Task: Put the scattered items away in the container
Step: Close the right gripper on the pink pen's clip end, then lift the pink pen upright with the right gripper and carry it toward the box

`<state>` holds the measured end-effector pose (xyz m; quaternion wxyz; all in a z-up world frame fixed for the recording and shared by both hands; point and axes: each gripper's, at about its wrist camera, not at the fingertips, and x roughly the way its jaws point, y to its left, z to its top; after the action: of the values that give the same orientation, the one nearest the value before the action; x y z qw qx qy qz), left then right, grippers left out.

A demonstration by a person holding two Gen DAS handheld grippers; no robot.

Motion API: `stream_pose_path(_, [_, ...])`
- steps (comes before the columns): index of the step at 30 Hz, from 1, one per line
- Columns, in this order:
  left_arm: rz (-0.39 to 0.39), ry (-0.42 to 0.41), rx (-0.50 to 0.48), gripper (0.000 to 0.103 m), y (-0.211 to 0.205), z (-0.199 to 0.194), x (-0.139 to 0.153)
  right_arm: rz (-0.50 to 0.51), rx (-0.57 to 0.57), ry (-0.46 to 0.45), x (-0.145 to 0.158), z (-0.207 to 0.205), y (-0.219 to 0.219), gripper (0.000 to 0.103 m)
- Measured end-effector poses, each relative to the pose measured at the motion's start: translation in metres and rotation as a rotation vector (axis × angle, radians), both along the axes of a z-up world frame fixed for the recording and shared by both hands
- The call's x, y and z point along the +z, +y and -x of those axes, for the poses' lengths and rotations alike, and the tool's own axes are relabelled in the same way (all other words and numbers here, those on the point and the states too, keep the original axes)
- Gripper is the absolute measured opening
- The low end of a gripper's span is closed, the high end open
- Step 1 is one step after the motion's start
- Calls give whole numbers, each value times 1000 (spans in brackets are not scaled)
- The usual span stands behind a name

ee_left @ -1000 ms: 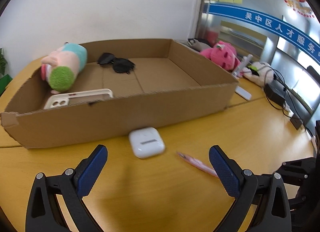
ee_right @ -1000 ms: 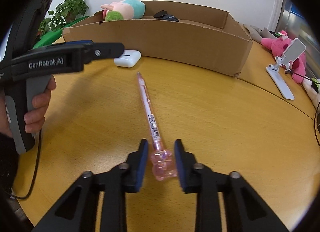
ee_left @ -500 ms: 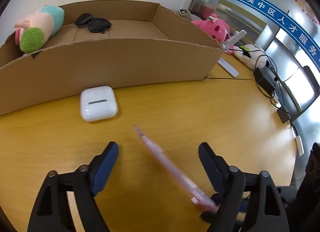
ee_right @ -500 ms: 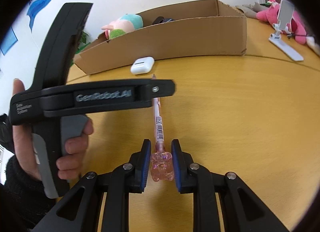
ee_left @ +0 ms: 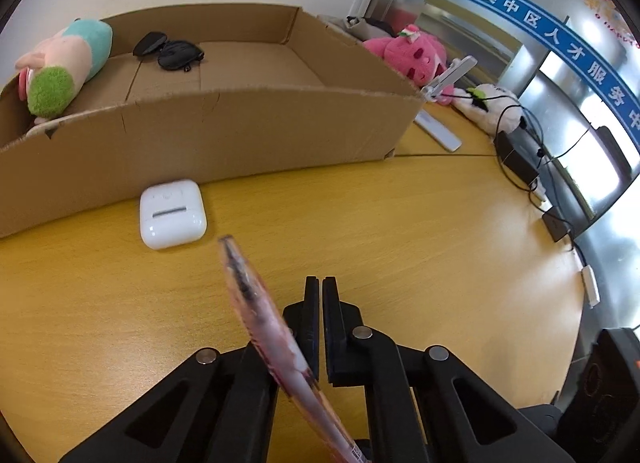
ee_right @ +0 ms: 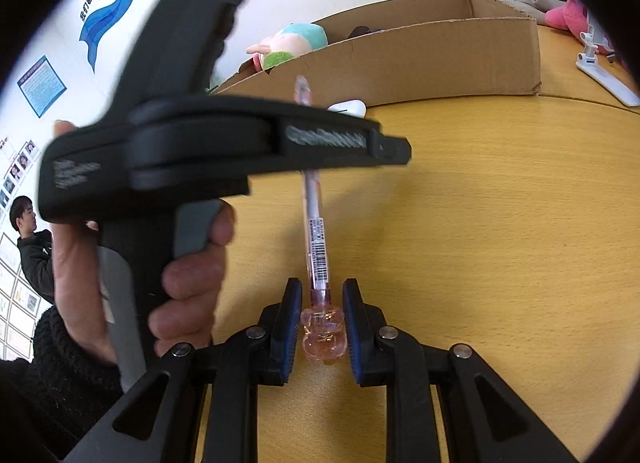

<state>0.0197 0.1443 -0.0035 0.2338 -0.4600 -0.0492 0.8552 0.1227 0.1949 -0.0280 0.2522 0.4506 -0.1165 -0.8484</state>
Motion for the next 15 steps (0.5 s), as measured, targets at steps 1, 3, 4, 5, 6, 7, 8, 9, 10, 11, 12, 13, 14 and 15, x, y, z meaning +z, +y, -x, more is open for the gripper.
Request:
stream_pose_path(1, [-6, 10, -4, 1, -1, 0, 5, 3, 1, 0, 1, 1, 0, 20])
stream_pose_path(3, [-25, 28, -18, 0, -3, 0, 17, 21, 4, 0, 5, 3, -1, 20])
stream_pose_path(4, [-37, 39, -24, 0, -4, 0, 24, 29, 7, 6, 8, 5, -2, 20])
stream_pose_path(5, [-46, 47, -28, 0, -6, 1, 30, 32, 14, 16, 13, 6, -5, 20])
stream_pose_path(6, [-53, 56, -33, 0, -7, 2, 36, 36, 16, 26, 16, 7, -6, 20])
stream_pose_path(7, [-57, 64, -35, 0, -8, 3, 41, 47, 16, 38, 22, 9, -7, 20])
stream_pose_path(8, [-60, 71, -38, 0, -9, 4, 45, 55, 15, 45, 25, 10, -7, 20])
stream_pose_path(9, [-68, 80, -41, 0, -11, 4, 49, 66, 9, 57, 29, 12, -7, 20])
stream_pose_path(10, [-80, 88, -41, 1, -13, 5, 54, 77, 1, 71, 34, 13, -5, 20])
stream_pose_path(11, [-97, 98, -36, 1, -16, 5, 57, 86, -10, 86, 38, 15, -3, 19])
stream_pose_path(12, [-113, 110, -26, 3, -19, 7, 62, 93, -22, 100, 41, 14, -1, 19])
stream_pose_path(13, [-118, 120, -18, 15, -20, 8, 64, 102, -33, 110, 45, 16, 1, 19])
stream_pose_path(14, [-116, 130, -8, 30, -21, 9, 67, 111, -32, 115, 47, 19, 2, 20])
stream_pose_path(15, [-111, 139, -1, 34, -20, 10, 68, 111, -32, 121, 49, 20, 2, 19])
